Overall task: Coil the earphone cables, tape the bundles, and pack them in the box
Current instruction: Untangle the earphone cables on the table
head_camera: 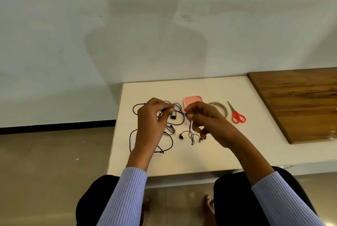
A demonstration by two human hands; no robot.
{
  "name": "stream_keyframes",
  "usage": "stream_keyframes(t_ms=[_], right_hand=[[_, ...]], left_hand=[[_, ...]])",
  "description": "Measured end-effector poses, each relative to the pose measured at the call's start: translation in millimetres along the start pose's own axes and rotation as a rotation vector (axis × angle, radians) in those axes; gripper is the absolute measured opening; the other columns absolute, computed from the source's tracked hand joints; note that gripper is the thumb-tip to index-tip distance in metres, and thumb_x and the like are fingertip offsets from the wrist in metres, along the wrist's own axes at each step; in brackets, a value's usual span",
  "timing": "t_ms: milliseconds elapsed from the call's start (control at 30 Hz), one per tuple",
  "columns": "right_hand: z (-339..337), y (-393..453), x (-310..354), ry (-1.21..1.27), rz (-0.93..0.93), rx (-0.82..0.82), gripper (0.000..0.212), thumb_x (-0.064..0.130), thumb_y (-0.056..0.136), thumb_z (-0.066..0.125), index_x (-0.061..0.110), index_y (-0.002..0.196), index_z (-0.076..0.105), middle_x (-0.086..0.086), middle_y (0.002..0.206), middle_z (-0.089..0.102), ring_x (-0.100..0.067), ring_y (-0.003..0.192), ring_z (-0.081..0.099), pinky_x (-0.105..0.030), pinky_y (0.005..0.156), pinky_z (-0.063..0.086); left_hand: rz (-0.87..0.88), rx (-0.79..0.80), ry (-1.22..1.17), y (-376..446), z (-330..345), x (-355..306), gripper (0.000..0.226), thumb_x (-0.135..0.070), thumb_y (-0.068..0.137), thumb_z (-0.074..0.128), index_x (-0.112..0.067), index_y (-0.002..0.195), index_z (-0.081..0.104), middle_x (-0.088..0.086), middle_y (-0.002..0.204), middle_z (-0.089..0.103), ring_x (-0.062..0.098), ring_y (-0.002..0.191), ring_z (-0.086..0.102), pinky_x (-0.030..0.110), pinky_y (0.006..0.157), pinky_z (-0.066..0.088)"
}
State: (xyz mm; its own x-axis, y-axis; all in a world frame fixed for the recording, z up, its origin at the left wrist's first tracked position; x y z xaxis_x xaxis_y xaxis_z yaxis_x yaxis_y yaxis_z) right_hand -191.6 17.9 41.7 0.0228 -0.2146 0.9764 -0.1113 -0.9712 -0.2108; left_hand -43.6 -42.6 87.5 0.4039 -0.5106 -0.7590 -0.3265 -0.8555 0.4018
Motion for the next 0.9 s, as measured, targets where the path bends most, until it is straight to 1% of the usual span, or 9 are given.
stream_keyframes(t_ms=[100, 167, 233, 333, 400, 500, 633, 733, 900], right_hand=[[-6, 2, 6, -0.130, -0.055, -0.020, 0.011, 0.007, 0.092, 0.056, 0.013, 0.100, 0.060, -0.004, 0.084, 0.059, -0.011, 0.054, 0.054, -0.021, 0.042, 0.045], [-5, 2, 6, -0.302, -0.075, -0.013, 0.014, 0.007, 0.094, 0.053, 0.014, 0.103, 0.059, -0.006, 0.092, 0.059, -0.009, 0.055, 0.058, -0.021, 0.043, 0.048], [1, 2, 5, -0.431, -0.084, -0.002, 0.017, 0.009, 0.097, 0.046, 0.013, 0.110, 0.056, -0.004, 0.088, 0.057, -0.010, 0.055, 0.059, -0.022, 0.043, 0.050], [0, 3, 4, -0.410, -0.079, -0.031, 0.017, 0.010, 0.099, 0.041, 0.015, 0.108, 0.054, -0.006, 0.070, 0.053, -0.008, 0.044, 0.051, -0.023, 0.039, 0.046], [-6, 3, 5, -0.351, -0.077, -0.041, 0.015, 0.009, 0.096, 0.047, 0.016, 0.106, 0.055, -0.006, 0.072, 0.054, -0.008, 0.042, 0.049, -0.022, 0.038, 0.044], [-8, 5, -3, -0.446, -0.062, -0.016, 0.016, 0.011, 0.093, 0.055, 0.015, 0.107, 0.061, -0.006, 0.083, 0.063, -0.015, 0.055, 0.063, -0.021, 0.042, 0.049], [-4, 9, -13, -0.692, -0.094, 0.005, 0.012, 0.011, 0.091, 0.057, 0.018, 0.090, 0.067, 0.007, 0.085, 0.060, -0.015, 0.077, 0.062, -0.014, 0.056, 0.050], [-6, 13, -12, -0.514, -0.111, -0.112, 0.015, 0.008, 0.092, 0.052, 0.016, 0.091, 0.064, 0.005, 0.096, 0.065, -0.013, 0.089, 0.062, -0.024, 0.077, 0.051], [16, 16, -3, -0.299, -0.220, -0.146, 0.026, 0.021, 0.090, 0.060, 0.015, 0.115, 0.058, 0.008, 0.110, 0.066, -0.001, 0.103, 0.062, -0.019, 0.088, 0.050]], left_hand=[[-0.018, -0.028, -0.029, 0, -6, 3, 0.010, -0.010, 0.081, 0.072, -0.012, 0.090, 0.076, -0.003, 0.083, 0.067, 0.002, 0.078, 0.062, 0.002, 0.073, 0.040], [0.006, -0.013, -0.005, -1, -4, 1, 0.011, -0.009, 0.081, 0.072, -0.012, 0.091, 0.076, -0.002, 0.083, 0.067, 0.001, 0.078, 0.061, 0.003, 0.072, 0.041], [0.018, -0.016, 0.007, -2, -3, 0, 0.011, -0.009, 0.081, 0.072, -0.011, 0.091, 0.075, -0.001, 0.083, 0.067, 0.002, 0.078, 0.061, 0.004, 0.073, 0.042], [0.002, -0.076, -0.002, 1, -11, 3, 0.010, -0.009, 0.082, 0.071, -0.011, 0.090, 0.076, -0.002, 0.083, 0.067, 0.004, 0.078, 0.062, 0.005, 0.073, 0.043], [-0.011, -0.100, -0.020, 2, -17, 7, 0.010, -0.008, 0.081, 0.071, -0.010, 0.090, 0.076, -0.001, 0.083, 0.068, 0.005, 0.078, 0.063, 0.005, 0.073, 0.042], [-0.044, -0.049, -0.064, 1, -13, 9, 0.009, -0.010, 0.081, 0.072, -0.011, 0.089, 0.076, -0.002, 0.084, 0.068, 0.005, 0.079, 0.063, 0.004, 0.072, 0.042], [-0.083, -0.029, -0.152, 1, -14, 15, 0.008, -0.010, 0.082, 0.071, -0.011, 0.089, 0.075, -0.006, 0.086, 0.070, 0.001, 0.083, 0.063, 0.006, 0.075, 0.043], [-0.117, 0.002, -0.200, 1, -12, 18, 0.009, -0.012, 0.083, 0.069, -0.012, 0.090, 0.075, -0.007, 0.089, 0.071, 0.002, 0.087, 0.065, 0.008, 0.077, 0.045], [-0.111, 0.091, -0.157, -1, 2, 16, 0.009, -0.011, 0.083, 0.069, -0.013, 0.089, 0.075, -0.003, 0.087, 0.070, 0.005, 0.086, 0.064, 0.007, 0.077, 0.044]])
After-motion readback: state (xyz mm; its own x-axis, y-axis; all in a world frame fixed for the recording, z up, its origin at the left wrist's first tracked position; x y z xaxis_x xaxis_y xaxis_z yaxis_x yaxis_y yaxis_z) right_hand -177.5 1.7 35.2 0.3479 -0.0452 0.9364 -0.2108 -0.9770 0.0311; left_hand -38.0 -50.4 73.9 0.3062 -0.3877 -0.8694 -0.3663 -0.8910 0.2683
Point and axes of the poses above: each hand's wrist, its own y-axis towards the middle knuckle, its own z-axis out of the palm, x = y × z, the point moved 8 cm from there along y, towards the middle knuckle
